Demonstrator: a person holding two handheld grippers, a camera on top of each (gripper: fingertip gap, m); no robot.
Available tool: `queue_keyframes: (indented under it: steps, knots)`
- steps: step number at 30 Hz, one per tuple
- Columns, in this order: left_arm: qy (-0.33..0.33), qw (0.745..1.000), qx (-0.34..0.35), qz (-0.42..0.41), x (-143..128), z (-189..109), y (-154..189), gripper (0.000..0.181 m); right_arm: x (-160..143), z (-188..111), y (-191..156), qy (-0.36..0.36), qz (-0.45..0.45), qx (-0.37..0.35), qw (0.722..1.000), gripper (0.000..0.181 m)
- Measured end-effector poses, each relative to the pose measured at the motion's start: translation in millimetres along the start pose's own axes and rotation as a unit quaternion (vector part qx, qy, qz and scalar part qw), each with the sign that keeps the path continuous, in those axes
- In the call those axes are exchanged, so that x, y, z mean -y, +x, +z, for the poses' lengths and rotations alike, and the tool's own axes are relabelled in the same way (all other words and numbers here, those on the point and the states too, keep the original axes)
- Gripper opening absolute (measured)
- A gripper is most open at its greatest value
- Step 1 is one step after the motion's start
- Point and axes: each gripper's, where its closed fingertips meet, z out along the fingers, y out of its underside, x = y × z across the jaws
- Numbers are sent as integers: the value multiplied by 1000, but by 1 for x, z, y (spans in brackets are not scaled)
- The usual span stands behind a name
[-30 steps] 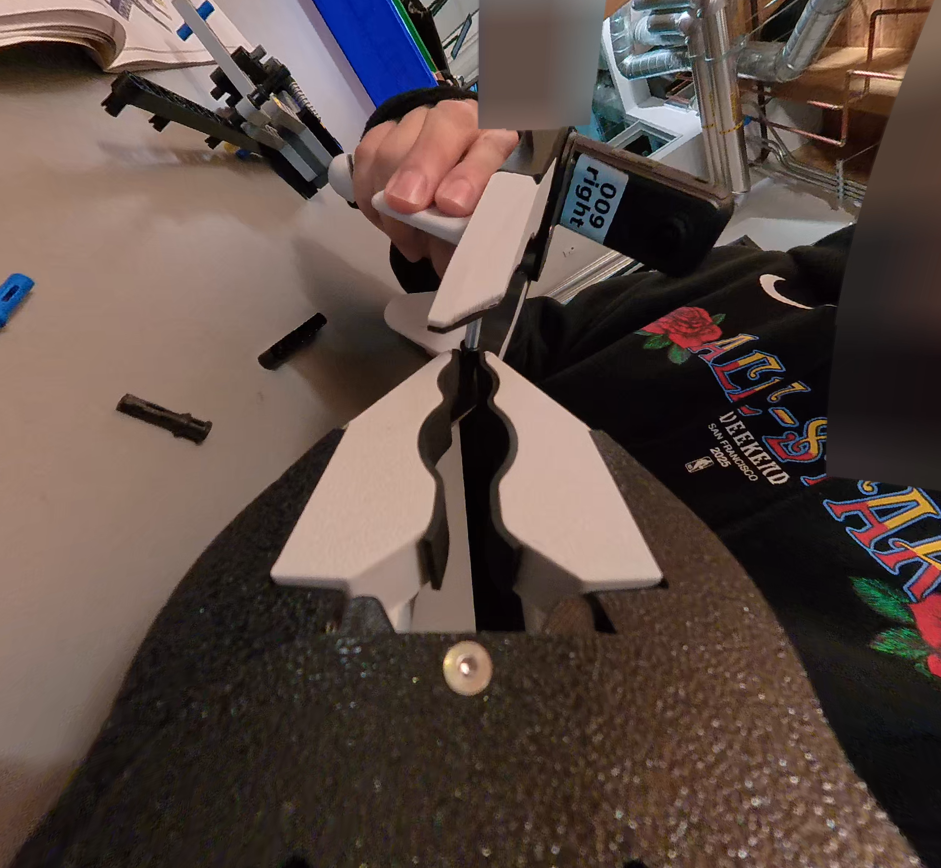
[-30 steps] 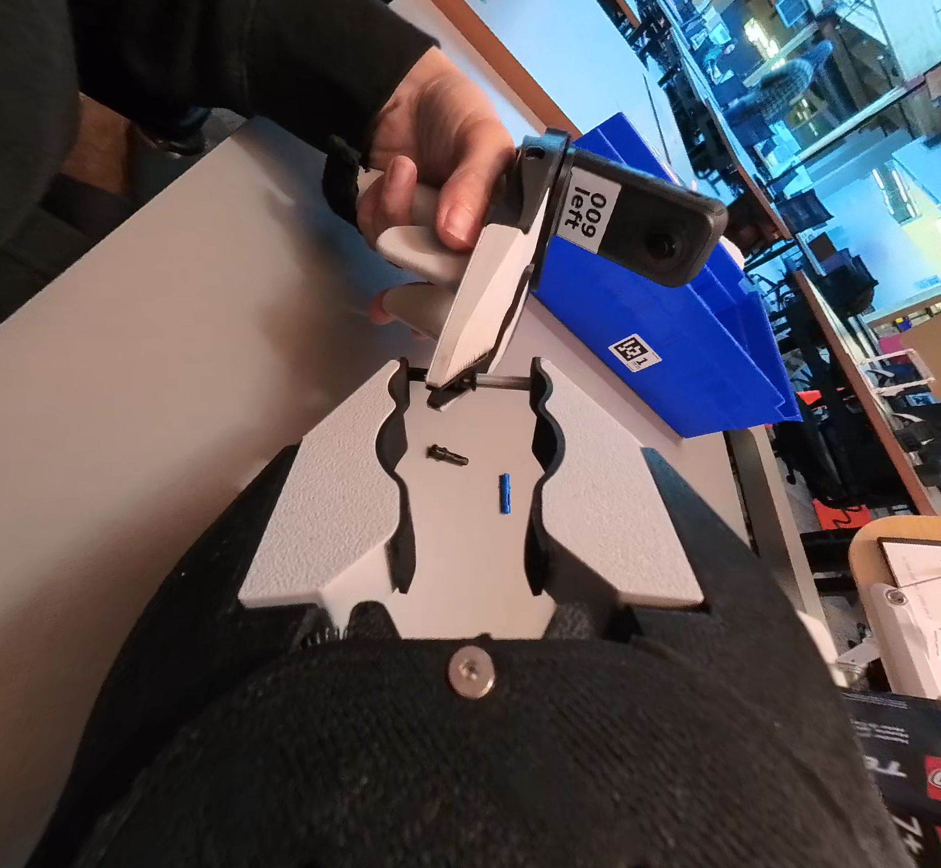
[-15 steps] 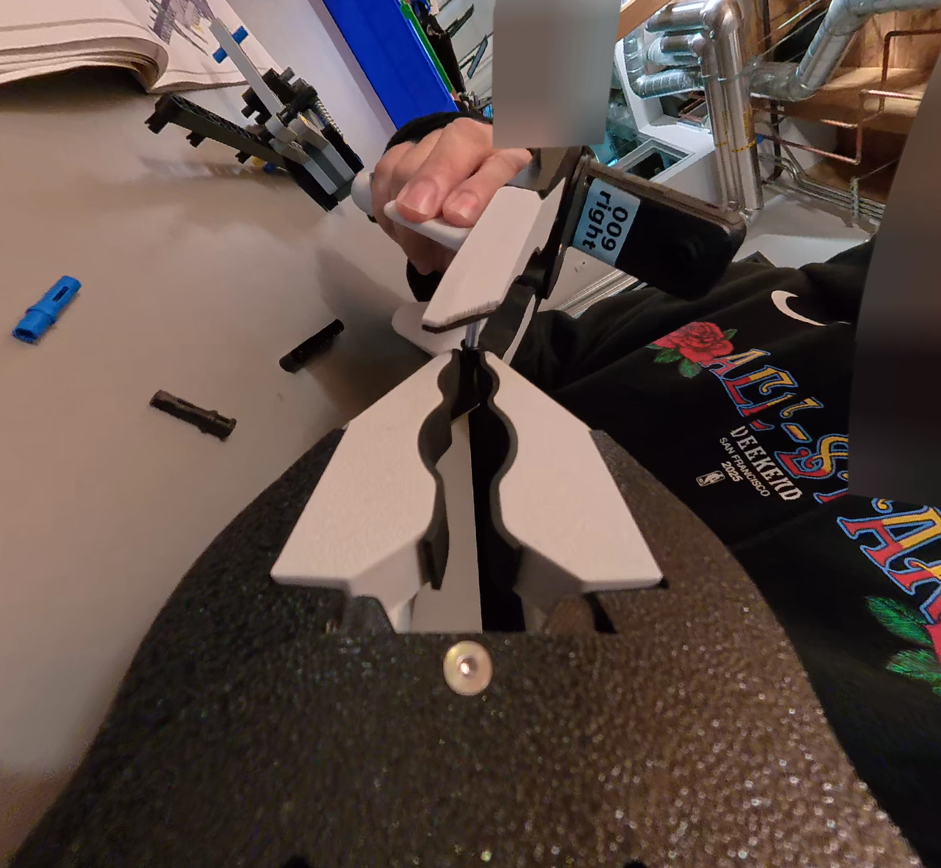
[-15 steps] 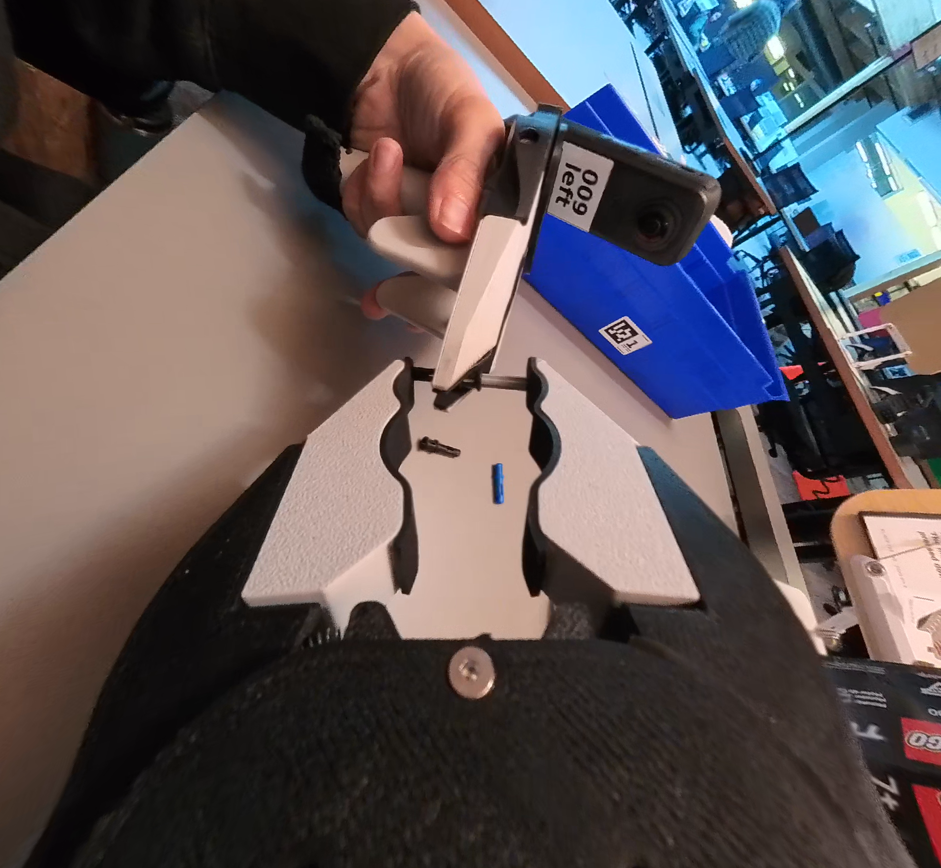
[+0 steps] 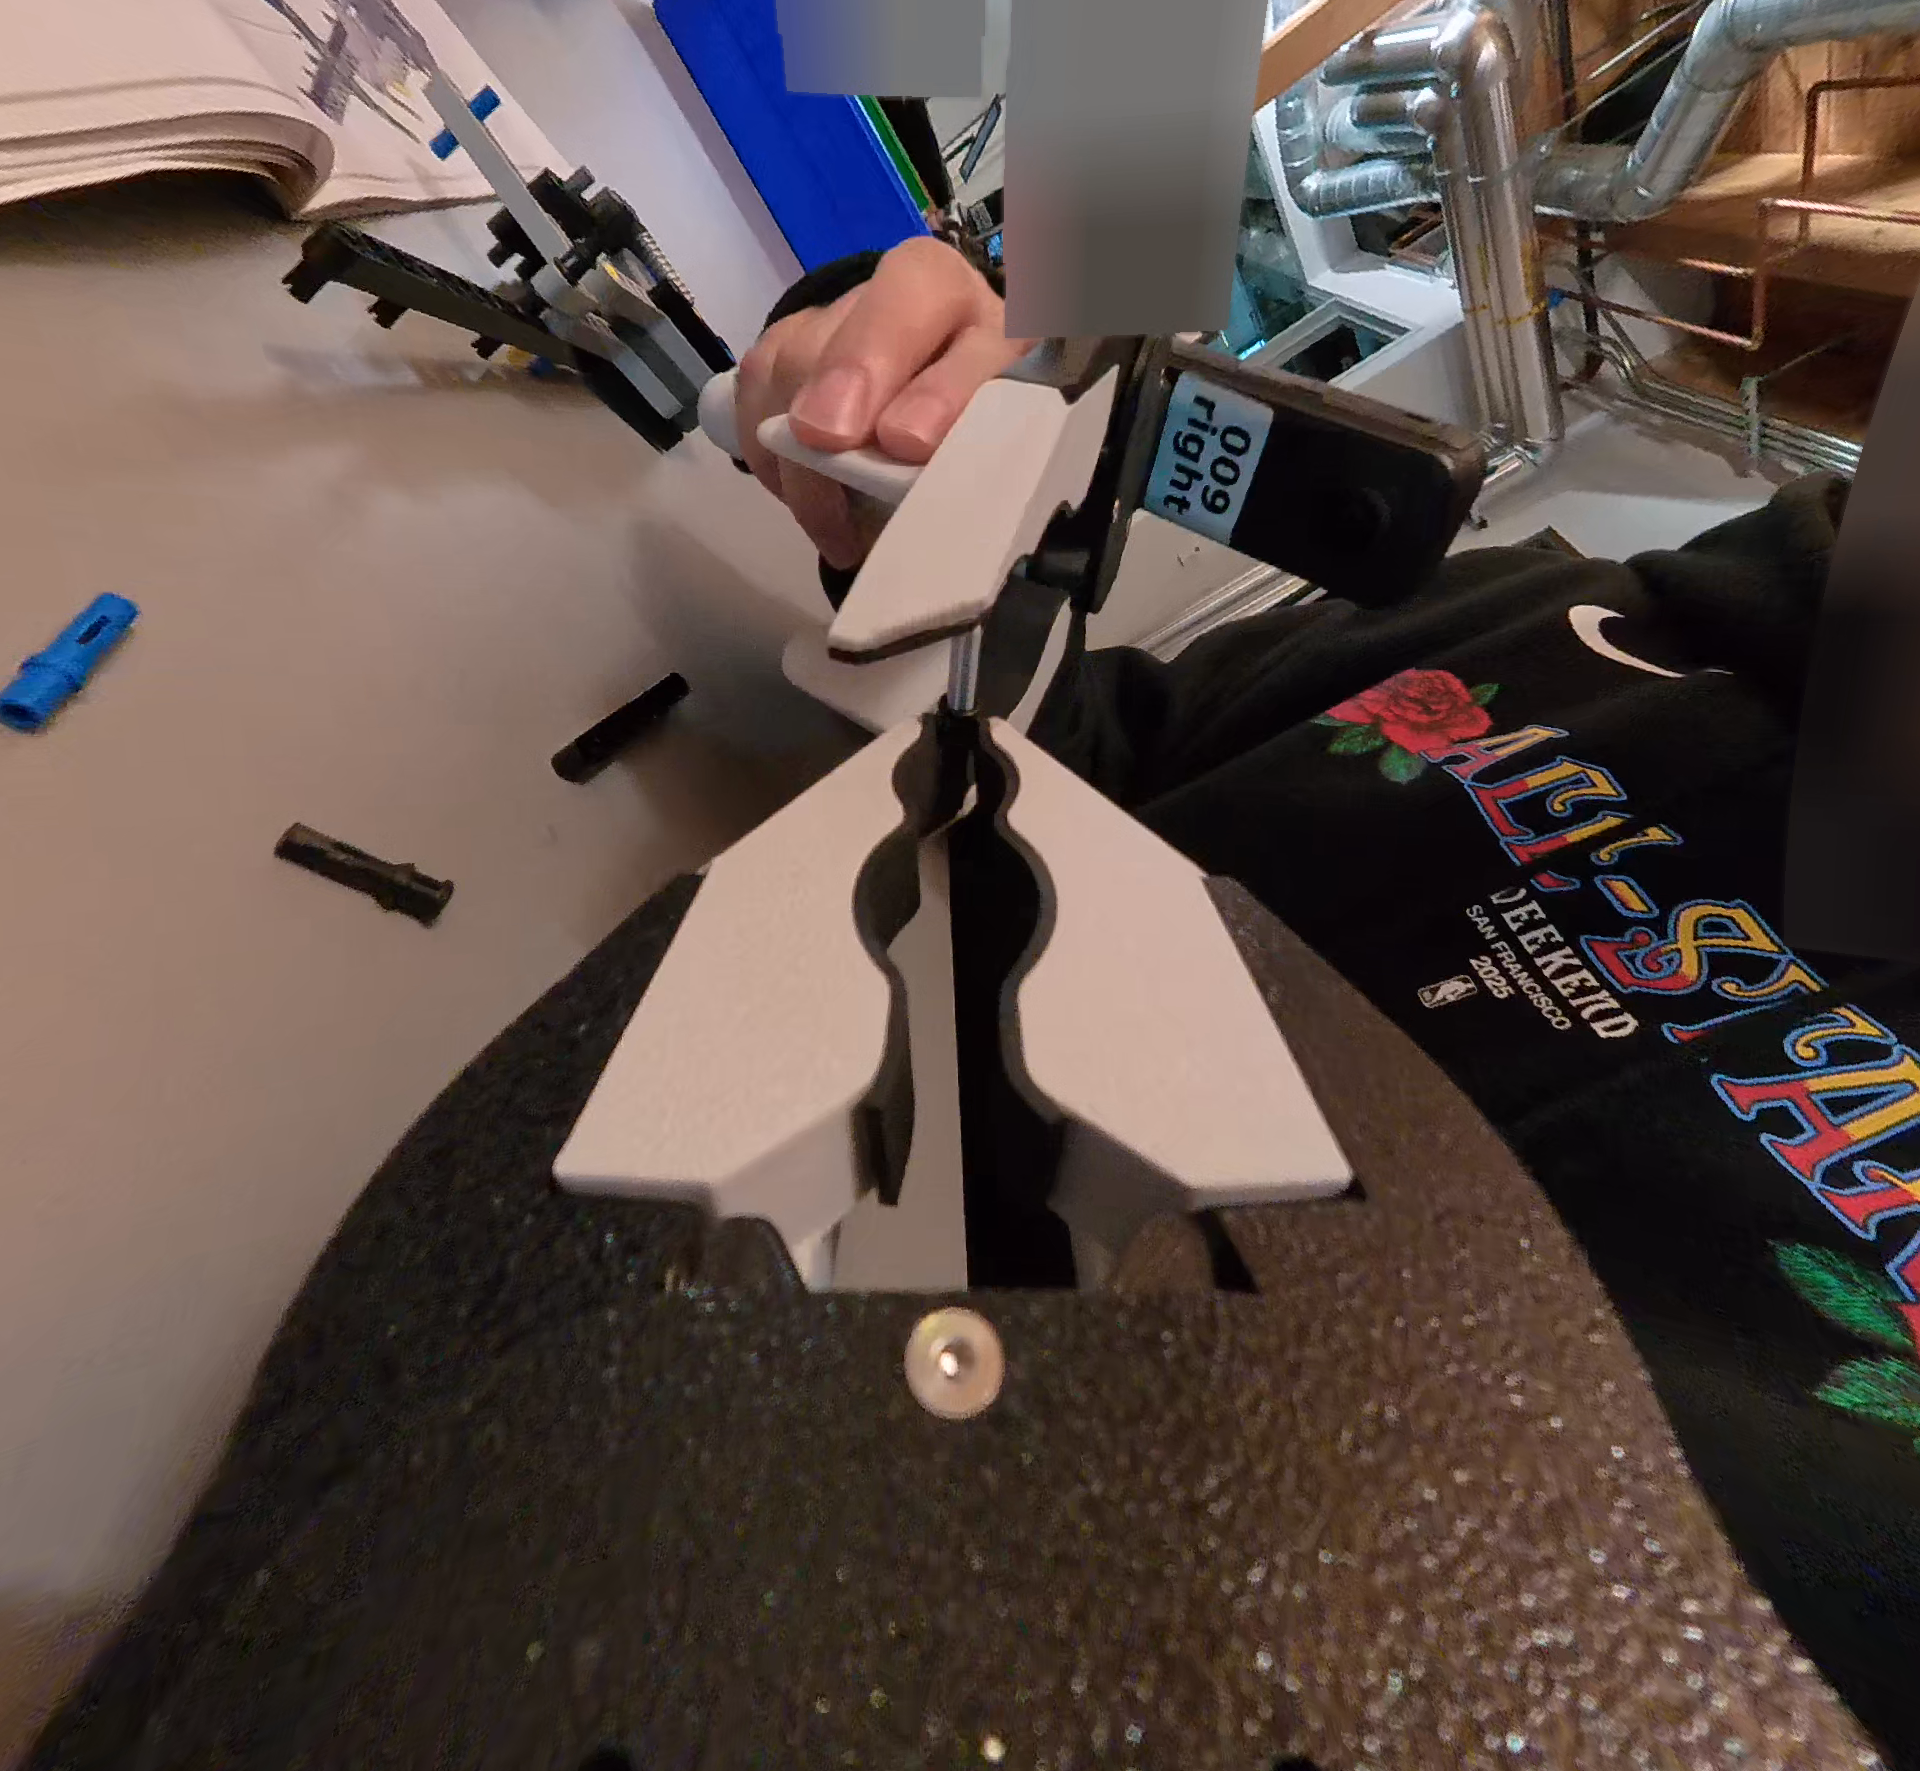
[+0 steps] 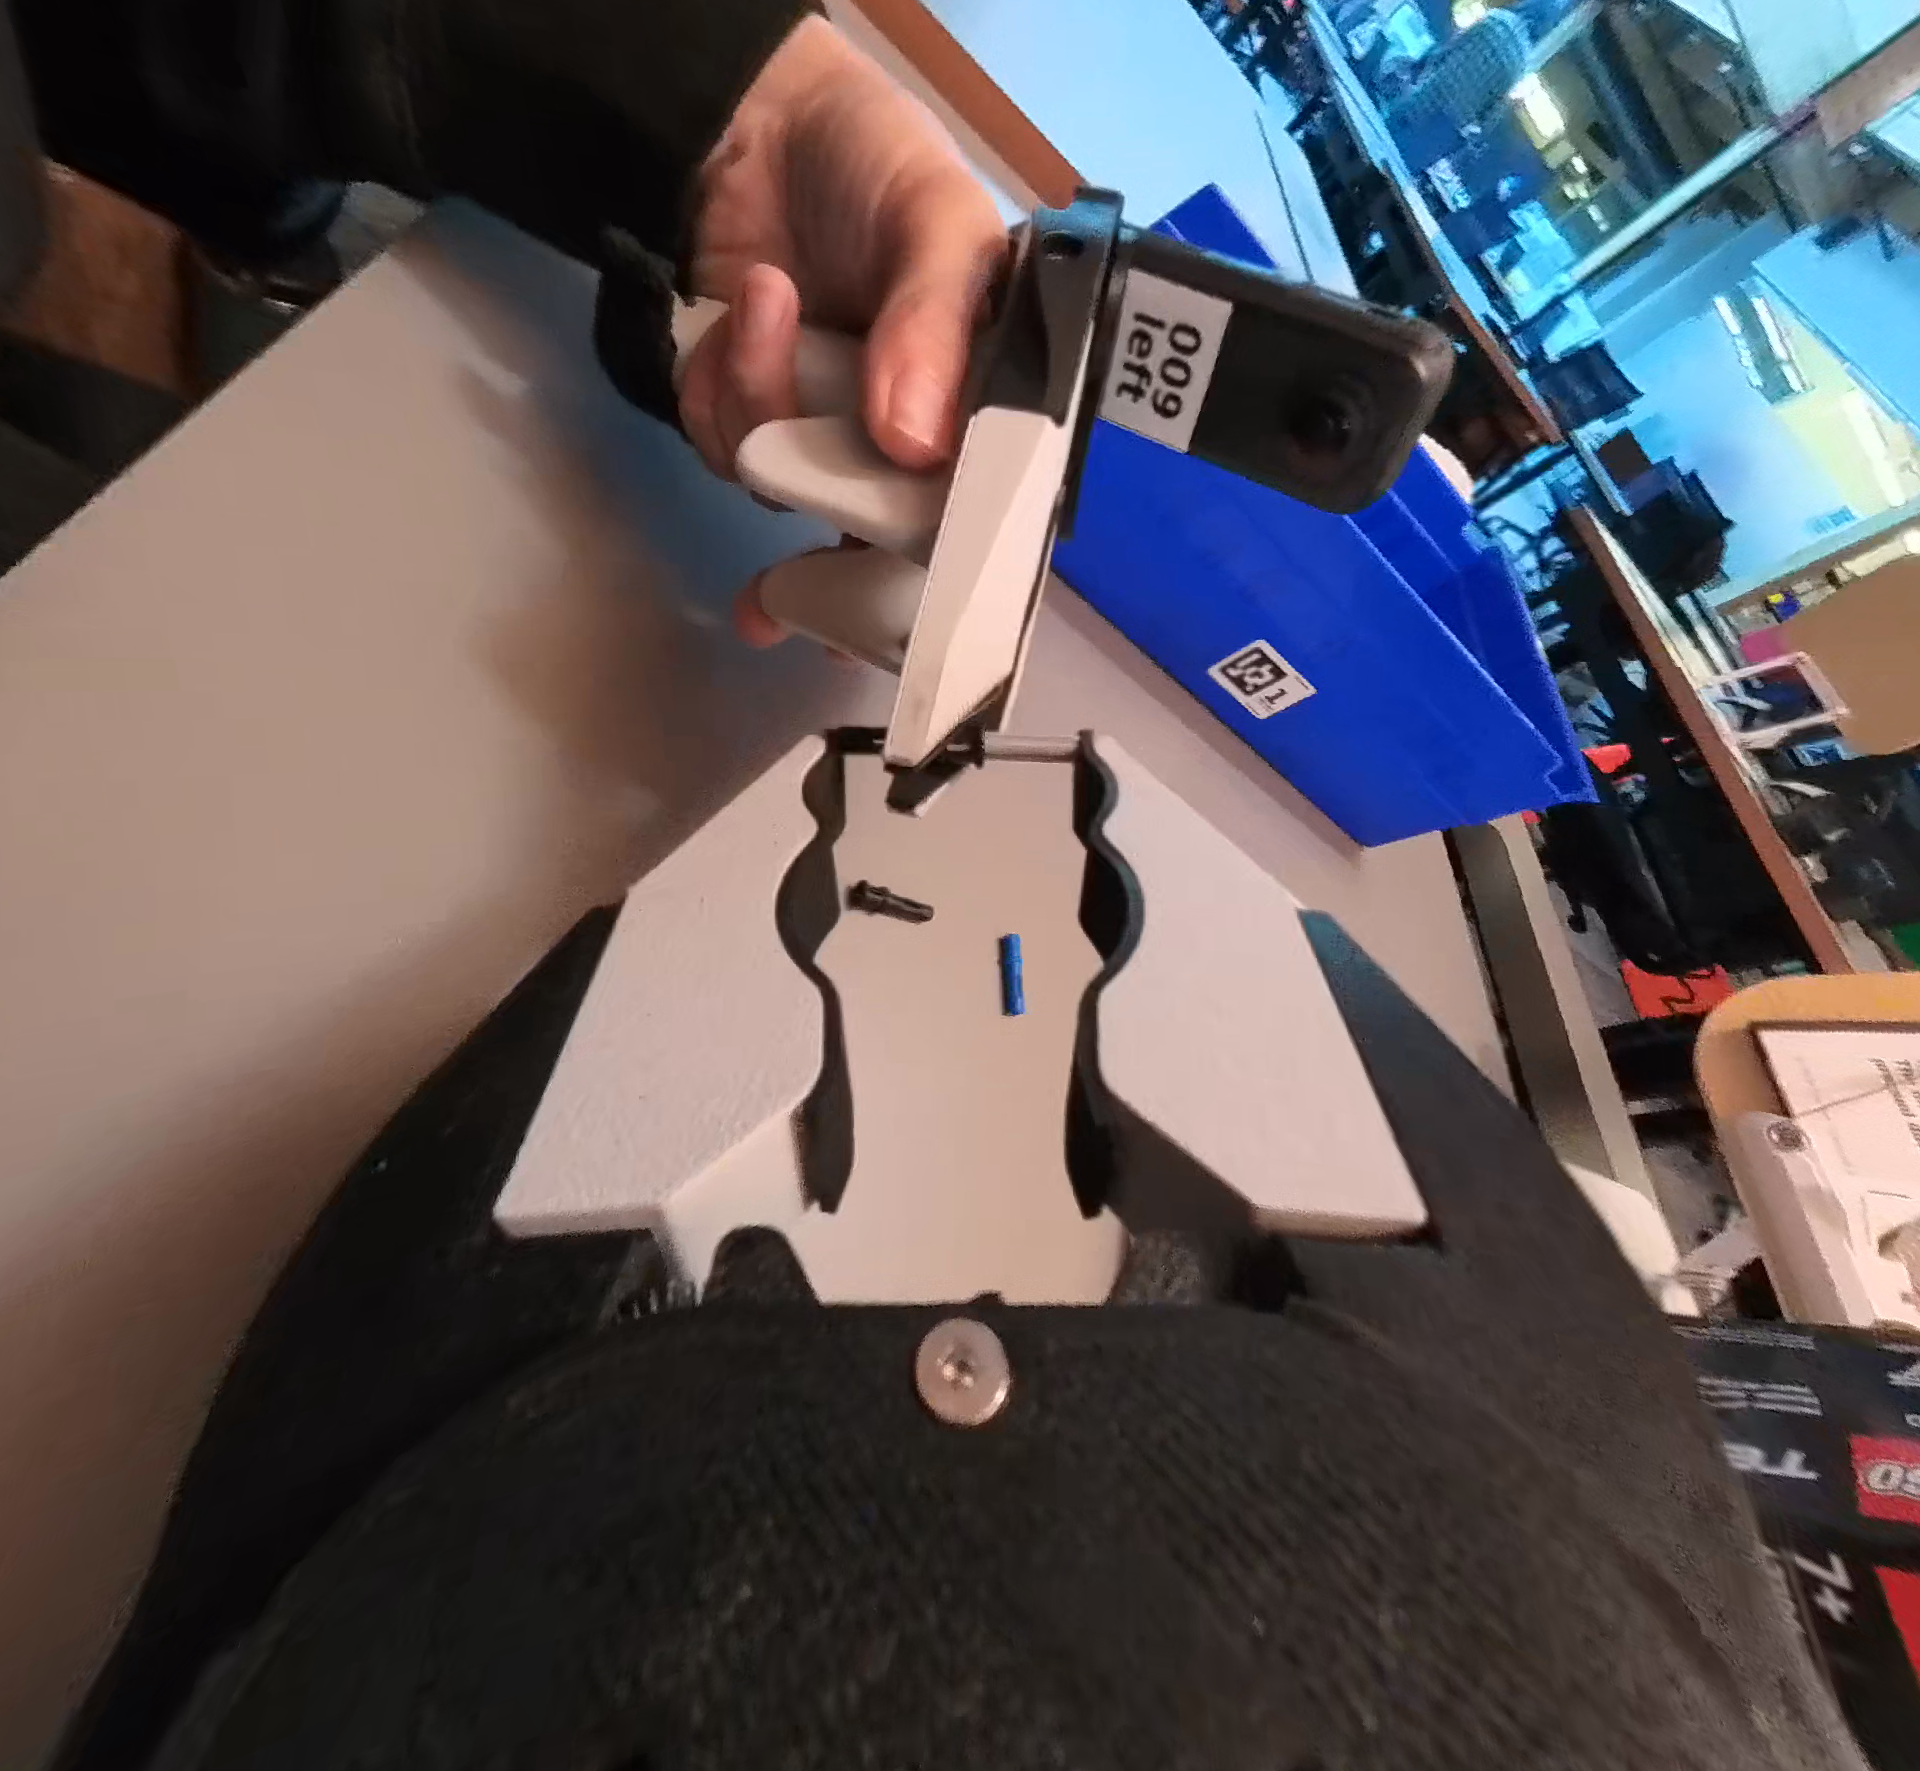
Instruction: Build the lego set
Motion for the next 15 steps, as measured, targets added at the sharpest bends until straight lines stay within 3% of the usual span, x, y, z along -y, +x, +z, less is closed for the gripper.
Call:
queue_keyframes:
  steps: [4, 6, 15]
  knots:
    - [15, 1000, 21, 5, 6, 4, -4, 5, -7, -4, 5, -15, 18, -18, 1000, 42]
    - [36, 997, 65, 23, 13, 5, -14, 16, -13, -6, 12, -37, 32, -49, 998, 41]
    - [14, 989, 120, 87, 11, 13, -19, 2, -26, -15, 15, -87, 66, -93, 990, 41]
